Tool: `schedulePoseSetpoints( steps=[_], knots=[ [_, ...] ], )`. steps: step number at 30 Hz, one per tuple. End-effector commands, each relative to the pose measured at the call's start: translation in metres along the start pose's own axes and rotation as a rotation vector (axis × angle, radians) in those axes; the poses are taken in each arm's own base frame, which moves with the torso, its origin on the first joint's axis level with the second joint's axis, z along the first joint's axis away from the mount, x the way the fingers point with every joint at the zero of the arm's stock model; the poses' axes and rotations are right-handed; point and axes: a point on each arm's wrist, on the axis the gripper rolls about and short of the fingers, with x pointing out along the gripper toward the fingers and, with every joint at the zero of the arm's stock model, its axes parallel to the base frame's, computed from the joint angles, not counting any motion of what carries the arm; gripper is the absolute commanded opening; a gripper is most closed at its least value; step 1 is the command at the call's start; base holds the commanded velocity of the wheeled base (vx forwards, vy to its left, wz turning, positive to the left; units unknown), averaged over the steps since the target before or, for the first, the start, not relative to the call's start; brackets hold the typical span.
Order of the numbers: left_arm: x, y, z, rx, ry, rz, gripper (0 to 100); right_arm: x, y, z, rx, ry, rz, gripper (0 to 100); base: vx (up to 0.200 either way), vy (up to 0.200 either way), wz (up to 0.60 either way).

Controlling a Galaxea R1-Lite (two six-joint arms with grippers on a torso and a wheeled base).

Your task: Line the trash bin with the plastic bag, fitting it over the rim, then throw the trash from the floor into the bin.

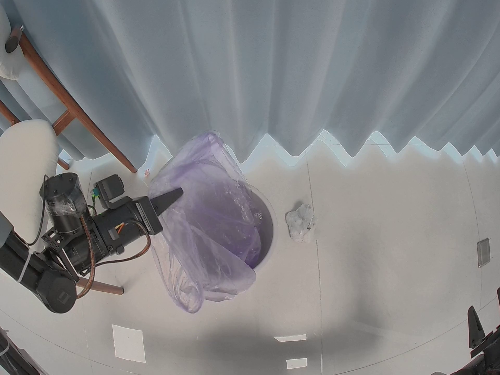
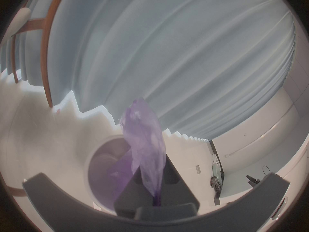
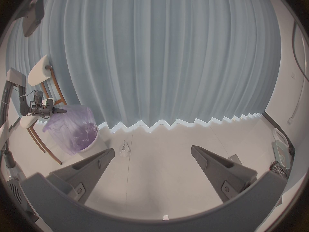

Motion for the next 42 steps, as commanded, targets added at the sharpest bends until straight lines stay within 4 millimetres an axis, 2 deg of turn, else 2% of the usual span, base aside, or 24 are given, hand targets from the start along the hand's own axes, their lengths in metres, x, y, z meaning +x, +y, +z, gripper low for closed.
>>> schedulePoseSetpoints(
  steps=[1, 7, 14, 17, 28, 35, 42],
  knots=[
    [-0.002, 0.008, 0.016, 0.016, -0.057, 0.023, 0, 0.0, 0.0, -0.005, 0.0, 0.0, 0.0, 100, 0.0, 0.0, 0.0],
    [-0.003, 0.015, 0.029, 0.03, -0.11, 0.045, 0, 0.0, 0.0, -0.005, 0.0, 0.0, 0.0, 100, 0.0, 0.0, 0.0],
    [0.001, 0.016, 0.03, 0.034, -0.118, 0.041, 0, 0.0, 0.0, -0.005, 0.0, 0.0, 0.0, 100, 0.0, 0.0, 0.0],
    [0.004, 0.016, 0.024, 0.031, -0.104, 0.033, 0, 0.0, 0.0, -0.005, 0.0, 0.0, 0.0, 100, 0.0, 0.0, 0.0],
    [0.036, 0.02, -0.019, 0.03, -0.094, 0.019, 0, 0.0, 0.0, -0.005, -0.002, 0.0, 0.0, 100, 0.0, 0.0, 0.0],
    [0.041, 0.027, -0.031, 0.081, -0.065, 0.036, 0, 0.0, 0.0, -0.005, 0.0, 0.0, 0.0, 100, 0.0, 0.0, 0.0],
    [0.039, 0.016, -0.041, 0.101, -0.039, 0.003, 0, 0.0, 0.0, -0.005, -0.005, 0.0, 0.0, 100, 0.0, 0.0, 0.0]
  ],
)
